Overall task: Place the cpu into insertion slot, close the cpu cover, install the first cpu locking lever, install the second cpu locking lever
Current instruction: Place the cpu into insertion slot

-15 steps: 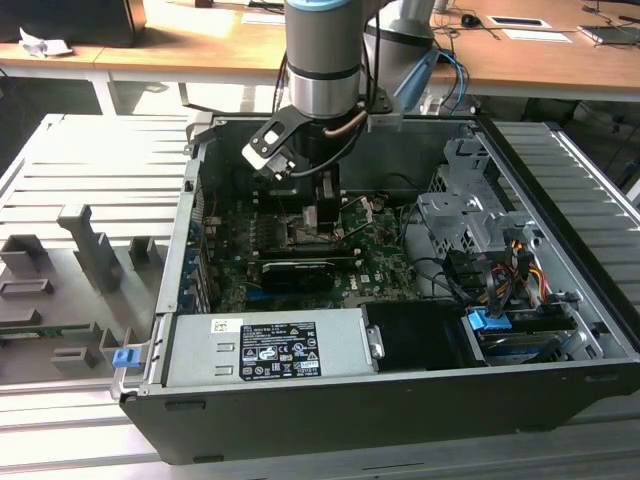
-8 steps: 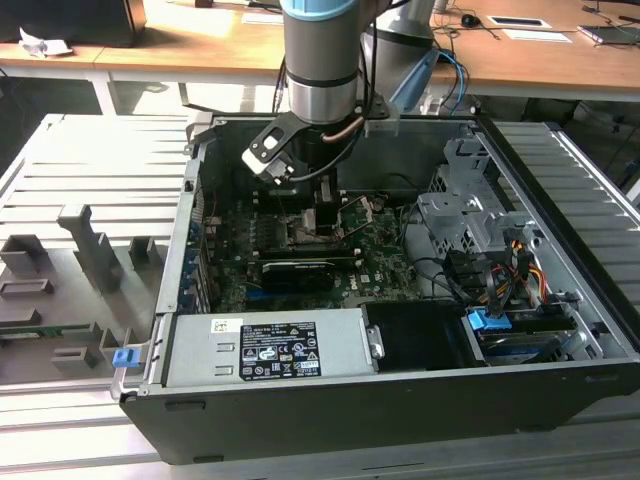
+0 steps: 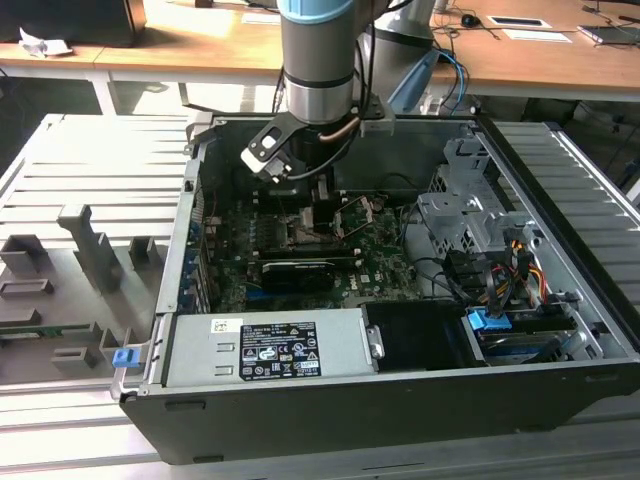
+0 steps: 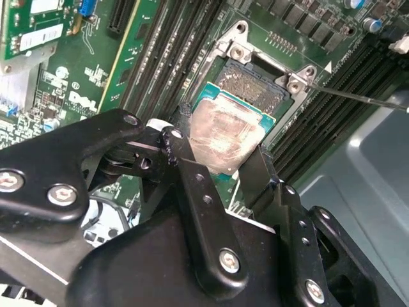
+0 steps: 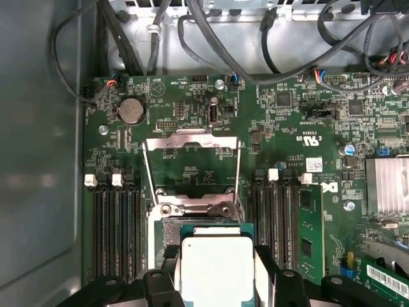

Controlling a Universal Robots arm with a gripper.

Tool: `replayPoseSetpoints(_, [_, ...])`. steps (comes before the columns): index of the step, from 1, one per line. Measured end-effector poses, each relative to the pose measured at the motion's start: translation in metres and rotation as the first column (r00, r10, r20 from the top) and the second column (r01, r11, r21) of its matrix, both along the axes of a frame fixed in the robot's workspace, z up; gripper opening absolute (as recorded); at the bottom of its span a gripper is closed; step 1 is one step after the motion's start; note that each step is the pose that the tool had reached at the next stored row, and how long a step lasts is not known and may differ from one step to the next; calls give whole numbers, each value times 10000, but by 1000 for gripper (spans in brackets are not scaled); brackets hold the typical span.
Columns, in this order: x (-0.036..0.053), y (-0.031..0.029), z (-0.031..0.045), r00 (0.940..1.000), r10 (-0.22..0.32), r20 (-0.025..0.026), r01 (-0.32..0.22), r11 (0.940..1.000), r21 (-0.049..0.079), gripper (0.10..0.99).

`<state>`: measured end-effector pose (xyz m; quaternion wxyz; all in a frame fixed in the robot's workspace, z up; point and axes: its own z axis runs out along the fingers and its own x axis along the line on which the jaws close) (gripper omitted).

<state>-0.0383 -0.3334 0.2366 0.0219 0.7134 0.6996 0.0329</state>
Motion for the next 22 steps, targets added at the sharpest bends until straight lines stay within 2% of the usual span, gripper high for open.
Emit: replayPoseSetpoints(22, [-56,19,-66,10000,0,-1,0,10000,9,541])
